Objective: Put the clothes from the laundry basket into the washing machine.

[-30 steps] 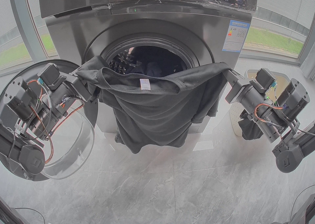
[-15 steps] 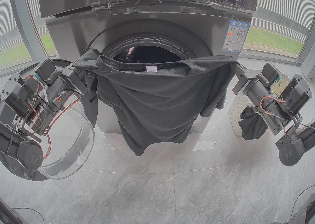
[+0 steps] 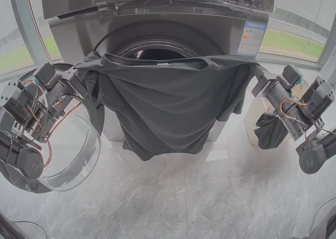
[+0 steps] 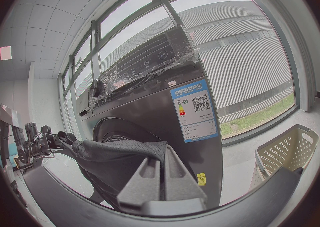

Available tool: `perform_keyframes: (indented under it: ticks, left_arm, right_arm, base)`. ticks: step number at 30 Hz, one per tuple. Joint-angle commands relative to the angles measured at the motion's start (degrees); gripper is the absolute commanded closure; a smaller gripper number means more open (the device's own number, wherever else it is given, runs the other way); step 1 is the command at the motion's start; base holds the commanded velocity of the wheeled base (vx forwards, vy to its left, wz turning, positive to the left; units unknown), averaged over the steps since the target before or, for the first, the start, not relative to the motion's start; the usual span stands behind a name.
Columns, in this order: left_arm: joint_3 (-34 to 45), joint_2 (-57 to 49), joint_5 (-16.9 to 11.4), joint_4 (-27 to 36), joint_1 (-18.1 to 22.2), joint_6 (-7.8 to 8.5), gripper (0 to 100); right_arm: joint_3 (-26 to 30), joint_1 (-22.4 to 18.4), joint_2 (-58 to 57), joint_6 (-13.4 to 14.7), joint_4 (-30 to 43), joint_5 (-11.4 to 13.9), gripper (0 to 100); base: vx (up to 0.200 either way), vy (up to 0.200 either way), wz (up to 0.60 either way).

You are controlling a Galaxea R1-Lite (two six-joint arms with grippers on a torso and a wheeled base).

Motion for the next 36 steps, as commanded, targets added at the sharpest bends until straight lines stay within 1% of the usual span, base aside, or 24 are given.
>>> perform_keyframes:
  ticks: [1, 20, 22, 23, 25, 26, 28, 30, 31, 32, 34, 36]
  left_arm:
    - [0.0, 0.1, 0.0, -0.2, 0.5, -0.32, 100]
    - [1.2, 0.1, -0.5, -0.3, 0.9, -0.32, 100]
    - [1.4, 0.1, -0.7, -0.3, 0.1, -0.14, 100]
    - [1.8, 0.1, -0.8, -0.4, -1.1, 0.12, 100]
    - [2.2, 0.1, -0.8, -0.4, -2.2, 0.12, 100]
    - [2.6, 0.1, -0.8, -0.3, -3.2, 0.12, 100]
    - [2.8, 0.1, -1.0, -0.3, -4.1, 0.21, 100]
    - [2.8, 0.1, -1.2, -0.3, -5.5, 0.12, 100]
    - [2.9, 0.1, -1.2, -0.3, -5.7, 0.12, 100]
    - [2.8, 0.3, -1.2, -0.3, -7.3, 0.12, 100]
    - [2.6, 0.8, -1.2, -0.3, -8.9, 0.12, 100]
    - [2.6, 1.0, -1.2, -0.3, -9.3, 0.12, 100]
  right_arm:
    - [-0.3, -0.2, -0.1, 0.0, 0.1, 0.0, 100]
    - [0.5, -0.3, 0.1, 0.1, 0.2, 0.2, 100]
    - [2.0, 0.1, 0.5, 0.1, 0.4, 0.2, 100]
    - [3.8, 0.7, 0.6, 0.1, 0.4, 0.2, 100]
    - [5.4, 1.1, 0.8, 0.0, 0.5, 0.2, 100]
    - [7.0, 2.0, 1.7, 0.0, 0.3, 0.2, 100]
    - [8.2, 3.7, 2.8, 0.1, 0.3, 0.1, 100]
    - [8.5, 5.7, 3.7, 0.2, 0.3, -0.1, 100]
    - [8.5, 6.1, 3.9, 0.2, 0.3, -0.1, 100]
    - [8.1, 8.3, 5.3, 0.3, 0.3, -0.1, 100]
    - [7.6, 10.9, 8.6, 0.4, 0.1, -0.2, 100]
    - [7.4, 11.4, 10.0, 0.4, 0.0, -0.2, 100]
  base:
    - [0.0, 0.0, 0.0]
    - [0.0, 0.0, 0.0]
    - [0.0, 0.0, 0.0]
    - [0.0, 0.0, 0.0]
    - [0.0, 0.0, 0.0]
    - [0.0, 0.0, 0.0]
    - [0.0, 0.0, 0.0]
    - [0.0, 0.0, 0.0]
    - [0.0, 0.0, 0.0]
    - [0.0, 0.0, 0.0]
    - [0.0, 0.0, 0.0]
    - [0.0, 0.0, 0.0]
